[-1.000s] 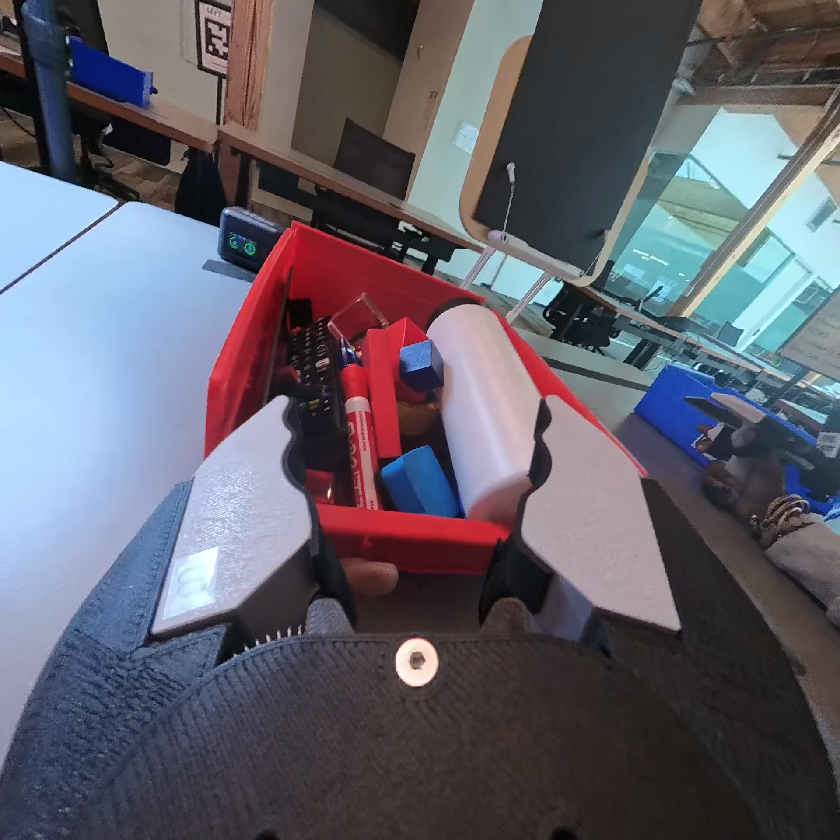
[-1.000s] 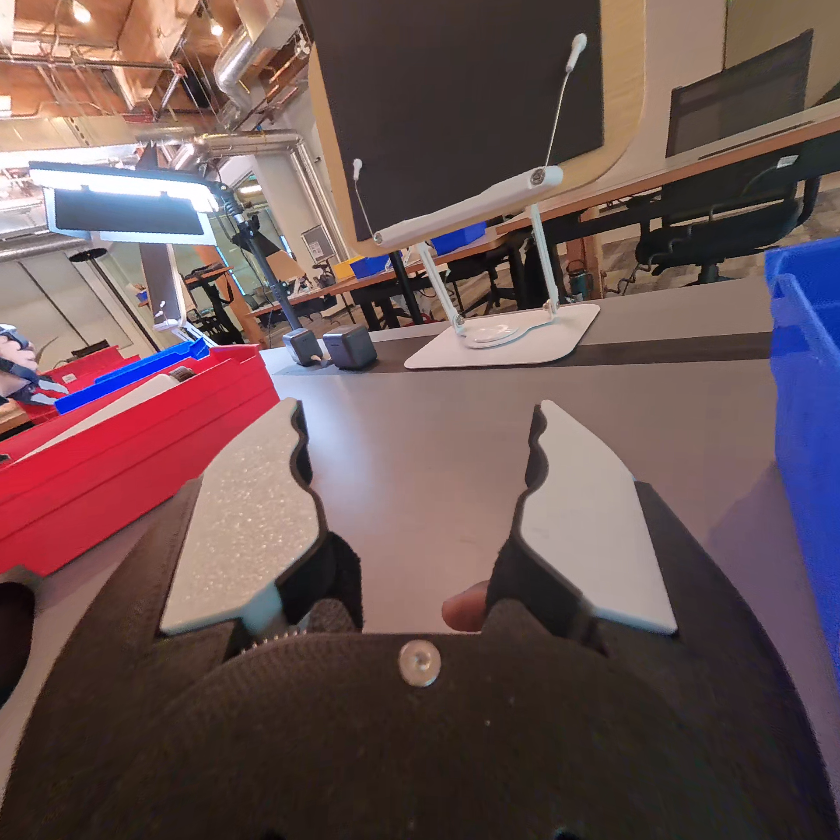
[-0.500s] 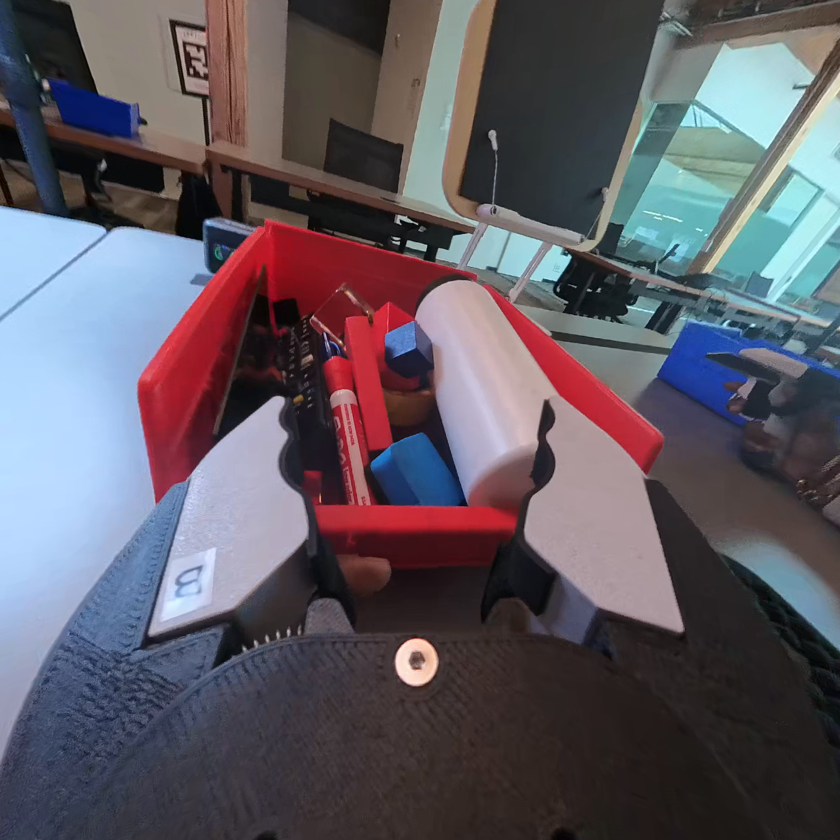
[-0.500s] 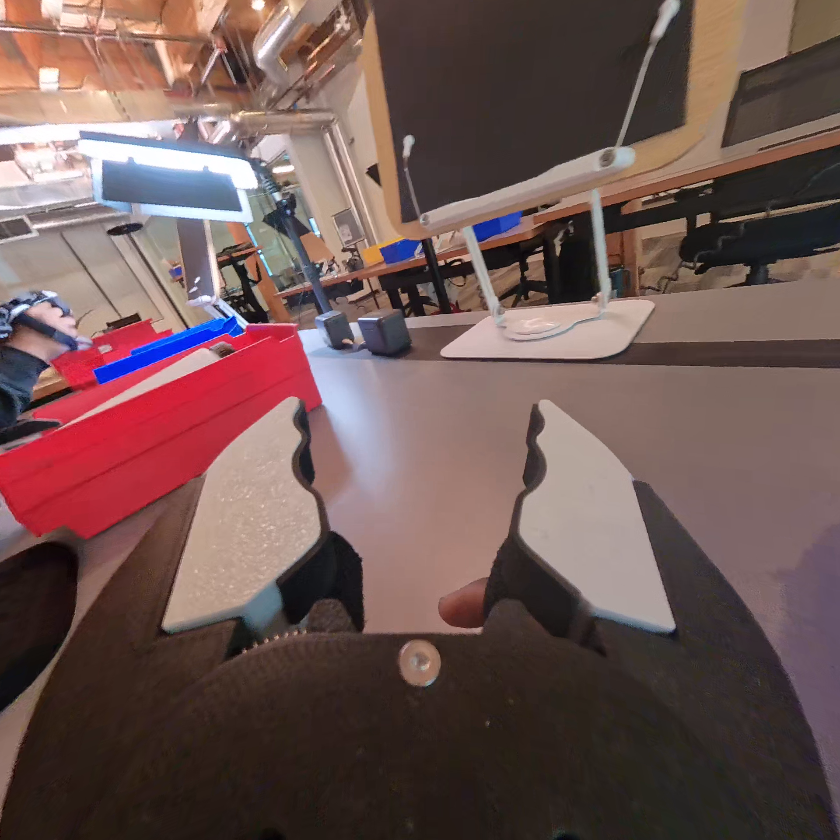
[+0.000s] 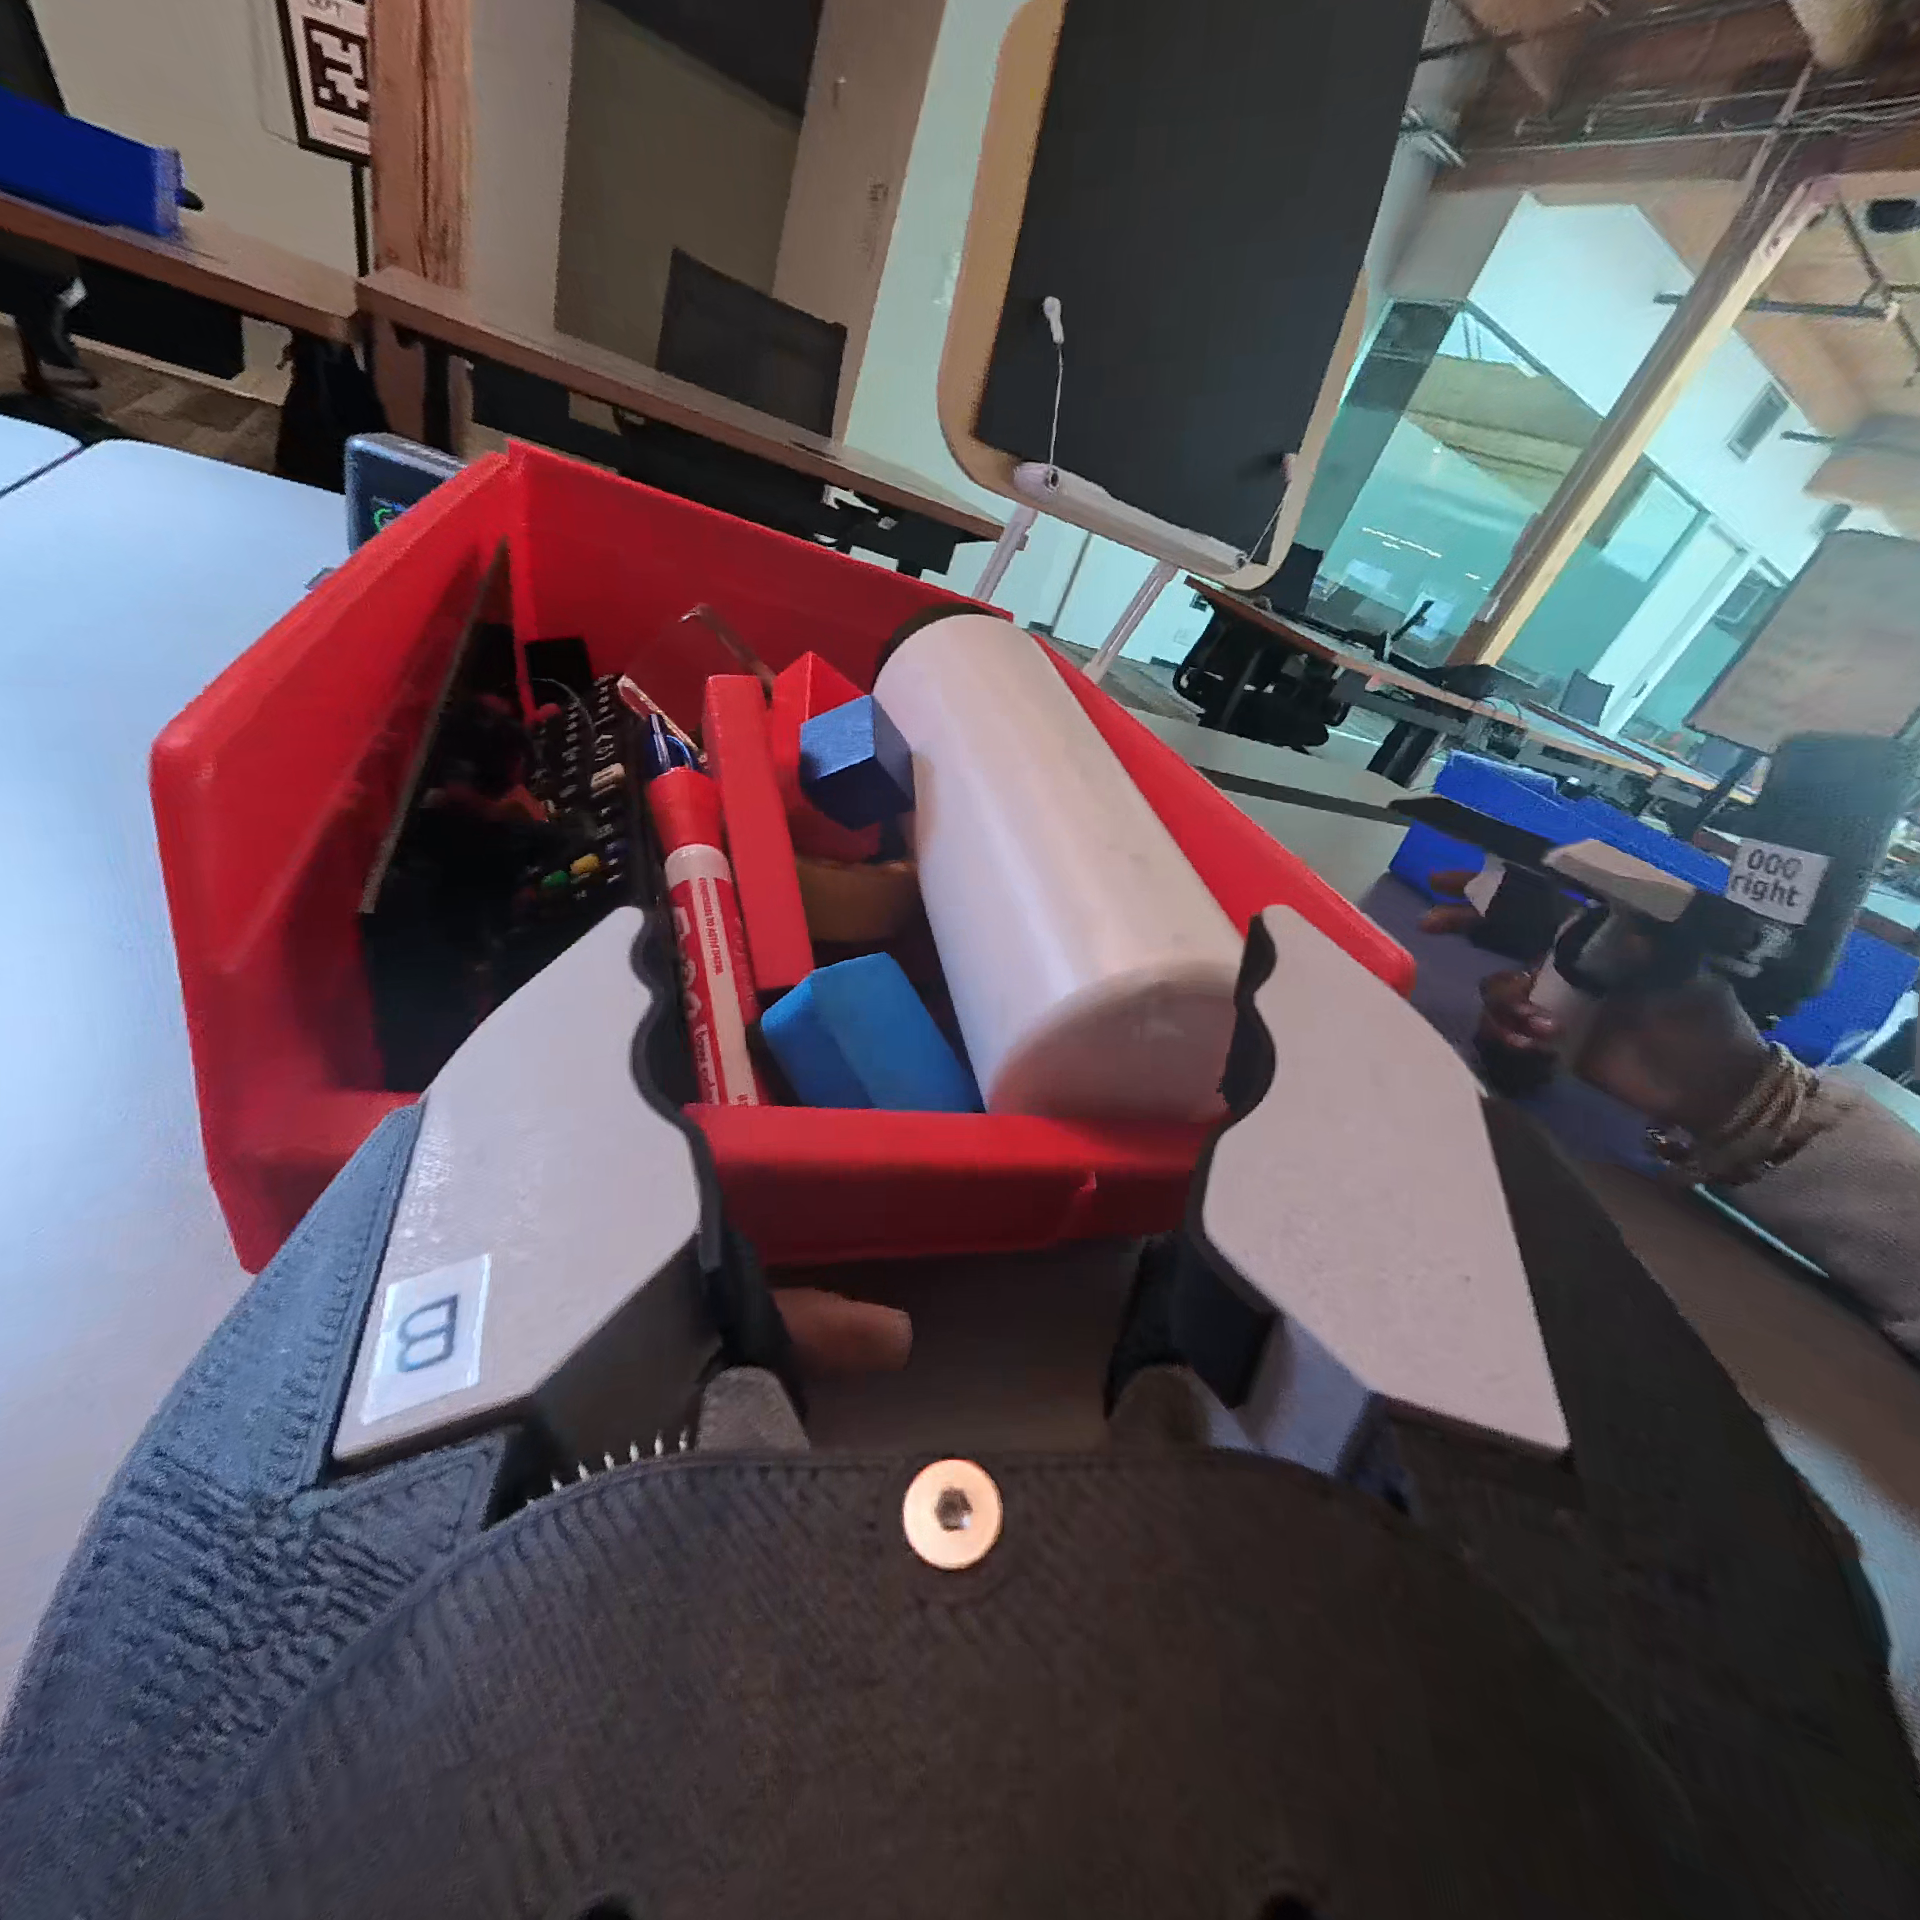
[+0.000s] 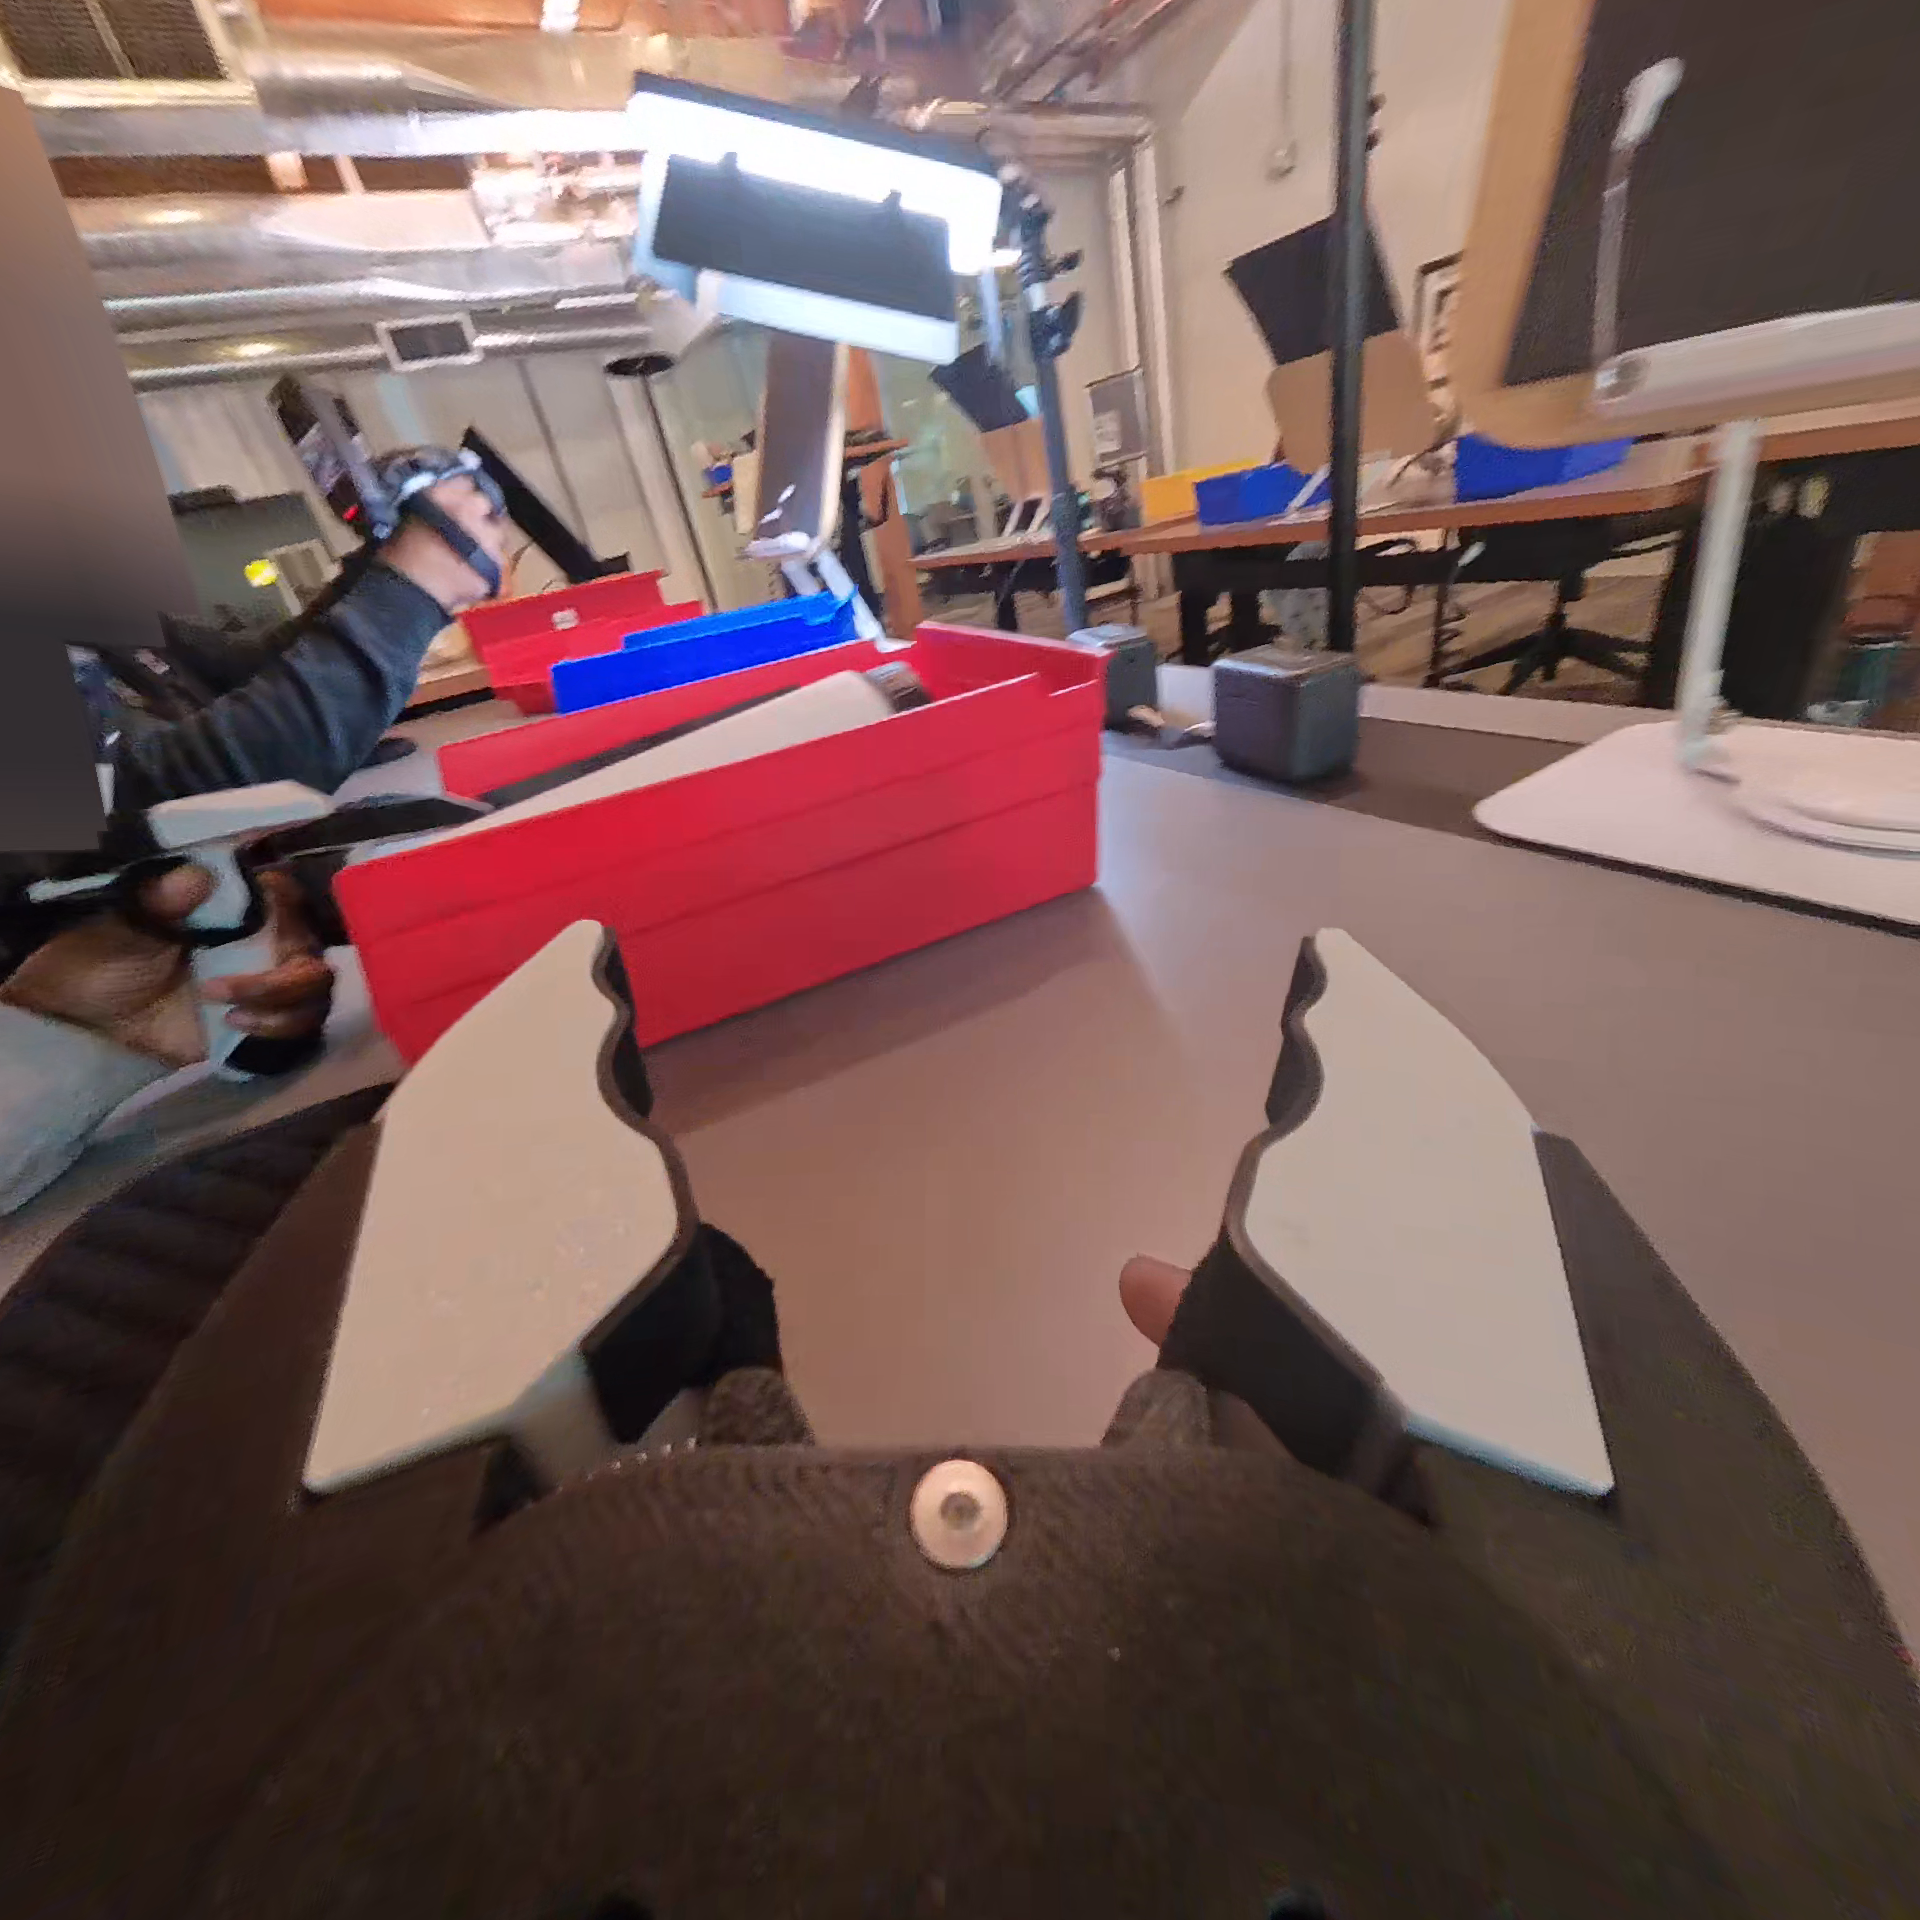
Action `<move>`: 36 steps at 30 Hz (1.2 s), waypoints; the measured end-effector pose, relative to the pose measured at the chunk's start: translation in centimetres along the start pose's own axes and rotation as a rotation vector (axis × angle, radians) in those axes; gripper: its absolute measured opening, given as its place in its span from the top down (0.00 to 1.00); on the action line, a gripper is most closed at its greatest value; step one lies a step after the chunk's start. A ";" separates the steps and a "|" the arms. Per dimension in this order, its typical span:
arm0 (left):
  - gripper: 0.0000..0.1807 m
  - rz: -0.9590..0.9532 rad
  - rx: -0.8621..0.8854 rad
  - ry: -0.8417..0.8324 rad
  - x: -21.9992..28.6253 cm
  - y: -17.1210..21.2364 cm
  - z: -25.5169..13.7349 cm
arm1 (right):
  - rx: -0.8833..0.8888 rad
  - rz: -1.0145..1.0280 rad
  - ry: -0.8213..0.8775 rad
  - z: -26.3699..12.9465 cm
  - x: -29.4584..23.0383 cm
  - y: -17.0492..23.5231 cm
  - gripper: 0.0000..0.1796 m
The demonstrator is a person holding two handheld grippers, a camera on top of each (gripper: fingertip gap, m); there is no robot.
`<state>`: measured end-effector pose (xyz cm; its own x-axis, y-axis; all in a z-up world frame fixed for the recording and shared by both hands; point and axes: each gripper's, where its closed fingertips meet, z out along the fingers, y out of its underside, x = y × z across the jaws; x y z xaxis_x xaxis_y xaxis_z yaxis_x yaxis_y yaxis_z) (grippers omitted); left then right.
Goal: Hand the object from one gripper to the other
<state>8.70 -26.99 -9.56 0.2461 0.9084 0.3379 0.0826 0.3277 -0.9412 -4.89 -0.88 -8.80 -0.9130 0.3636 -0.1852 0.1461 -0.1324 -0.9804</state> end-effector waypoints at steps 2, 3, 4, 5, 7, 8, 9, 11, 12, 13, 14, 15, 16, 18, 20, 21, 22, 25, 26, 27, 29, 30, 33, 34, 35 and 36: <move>0.43 0.026 -0.015 0.013 0.4 0.2 0.3 | -0.041 -0.005 -0.048 0.1 -1.6 0.5 0.34; 0.43 0.033 -0.028 0.009 0.6 0.4 0.5 | -0.053 -0.003 -0.060 0.0 -2.2 0.7 0.33; 0.43 0.029 -0.047 -0.019 0.4 0.6 0.7 | -0.055 0.004 -0.070 -0.1 -2.7 0.6 0.34; 0.43 0.019 -0.078 -0.048 0.4 0.9 0.8 | -0.055 0.016 -0.076 -0.3 -3.2 0.4 0.35; 0.42 -0.006 -0.169 -0.089 1.0 1.3 1.0 | -0.059 0.044 -0.091 -0.6 -4.1 -0.1 0.36; 0.43 -0.019 -0.205 -0.120 1.4 1.2 1.1 | -0.055 0.049 -0.106 -0.7 -4.6 -0.5 0.36; 0.43 -0.004 -0.239 -0.146 1.8 0.9 1.3 | -0.049 0.046 -0.118 -1.0 -5.0 -0.8 0.36; 0.40 0.075 -0.382 -0.176 2.7 1.0 1.6 | -0.050 0.016 -0.143 -1.6 -5.9 -1.2 0.36; 0.38 0.131 -0.462 -0.183 3.1 0.9 1.9 | -0.060 -0.007 -0.154 -2.0 -6.3 -1.2 0.37; 0.38 0.180 -0.518 -0.185 3.3 0.5 2.2 | -0.069 -0.032 -0.158 -2.4 -6.5 -1.1 0.37; 0.40 0.207 -0.568 -0.162 3.6 0.0 2.8 | -0.071 -0.052 -0.158 -2.8 -6.6 -1.0 0.38; 0.43 0.213 -0.634 -0.108 4.1 -0.2 3.3 | -0.070 -0.068 -0.158 -3.1 -6.6 -0.9 0.38; 0.48 0.205 -0.706 -0.041 4.8 -0.2 3.8 | -0.073 -0.081 -0.158 -3.4 -6.6 -0.8 0.38; 0.51 0.152 -0.791 0.050 5.5 -0.6 5.1 | -0.085 -0.121 -0.152 -3.9 -6.7 -0.6 0.38; 0.52 0.106 -0.915 0.066 5.2 0.3 5.9 | -0.084 -0.177 -0.144 -4.4 -6.8 -0.6 0.39; 0.51 0.098 -0.999 0.057 4.7 1.3 5.9 | -0.080 -0.206 -0.143 -4.5 -6.9 -0.7 0.40; 0.49 0.092 -1.070 0.047 4.3 2.2 5.9 | -0.074 -0.238 -0.141 -4.7 -7.1 -0.9 0.41; 0.50 0.064 -1.198 0.018 3.3 4.5 5.9 | -0.056 -0.329 -0.138 -4.9 -7.5 -1.2 0.43; 0.51 0.043 -1.230 0.027 3.2 5.4 5.8 | -0.048 -0.349 -0.139 -5.0 -7.6 -1.4 0.43; 0.51 -0.040 -1.209 0.063 3.7 5.8 6.3 | -0.040 -0.359 -0.142 -5.0 -7.7 -1.4 0.43; 0.49 -0.177 -1.206 0.134 4.5 6.6 6.5 | -0.035 -0.361 -0.152 -5.0 -7.9 -1.4 0.43; 0.49 -0.200 -1.204 0.162 4.8 6.8 6.6 | -0.037 -0.362 -0.156 -5.0 -7.9 -1.3 0.43; 0.51 -0.207 -1.185 0.194 4.9 6.7 6.8 | -0.040 -0.374 -0.127 -5.1 -6.5 -1.0 0.44; 0.51 -0.205 -1.146 0.218 5.0 6.4 7.0 | -0.045 -0.366 -0.104 -5.1 -5.7 -0.8 0.44; 0.51 -0.203 -1.110 0.246 5.1 6.0 7.0 | -0.052 -0.353 -0.079 -5.1 -4.9 -0.7 0.44; 0.51 -0.216 -1.066 0.264 5.0 5.5 7.1 | -0.054 -0.339 -0.056 -5.1 -4.2 -0.6 0.45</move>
<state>3.57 -18.79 -13.00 0.3131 0.7344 0.6021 0.9026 -0.0329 -0.4292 0.78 2.40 -7.83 -0.9322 0.3275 0.1539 -0.1503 0.0363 -0.9880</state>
